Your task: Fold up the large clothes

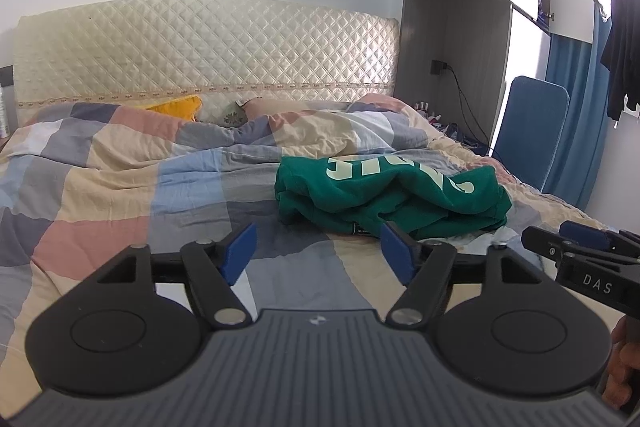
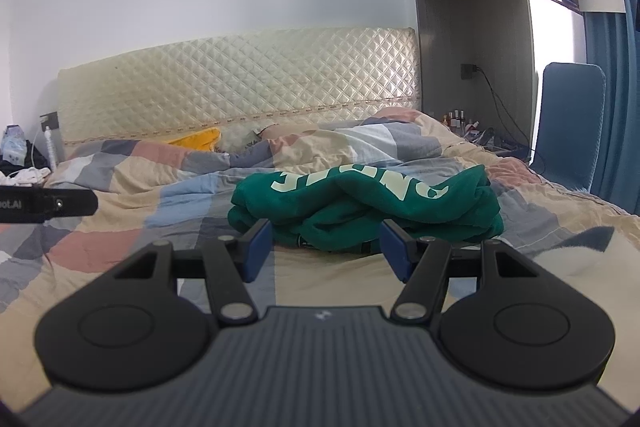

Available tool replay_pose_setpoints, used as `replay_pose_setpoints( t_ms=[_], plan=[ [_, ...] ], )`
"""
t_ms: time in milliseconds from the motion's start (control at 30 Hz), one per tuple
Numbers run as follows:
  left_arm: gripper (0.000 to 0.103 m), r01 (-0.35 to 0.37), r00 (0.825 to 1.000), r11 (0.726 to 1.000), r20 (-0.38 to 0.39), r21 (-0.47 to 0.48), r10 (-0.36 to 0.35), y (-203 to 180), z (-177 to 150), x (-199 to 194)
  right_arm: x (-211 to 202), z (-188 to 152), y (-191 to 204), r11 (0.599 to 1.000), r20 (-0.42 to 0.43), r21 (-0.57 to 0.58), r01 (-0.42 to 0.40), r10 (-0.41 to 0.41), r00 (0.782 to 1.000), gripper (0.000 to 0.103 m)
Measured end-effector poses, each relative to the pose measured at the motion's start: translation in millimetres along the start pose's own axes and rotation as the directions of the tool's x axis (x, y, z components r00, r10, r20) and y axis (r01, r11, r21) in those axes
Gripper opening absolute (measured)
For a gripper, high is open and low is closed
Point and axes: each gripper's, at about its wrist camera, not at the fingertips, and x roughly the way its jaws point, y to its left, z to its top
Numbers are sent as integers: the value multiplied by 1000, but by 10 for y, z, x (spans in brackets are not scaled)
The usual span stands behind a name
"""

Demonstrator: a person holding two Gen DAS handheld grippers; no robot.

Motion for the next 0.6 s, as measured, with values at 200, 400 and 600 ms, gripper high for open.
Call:
replay_pose_setpoints(
  t_ms=[200, 400, 600],
  plan=[
    [93, -8, 1000, 1000, -2, -8, 8, 24, -14, -1, -17, 1, -28, 1000, 5, -2, 16, -16, 1000, 71],
    [101, -23, 1000, 999, -5, -29, 23, 79, -13, 17, -27, 10, -15, 1000, 11, -10, 23, -23, 1000, 94],
    [103, -13, 1000, 1000, -4, -23, 13, 83, -4, -4, -1, 11, -35, 999, -4, 16, 28, -28, 1000, 103]
  ],
)
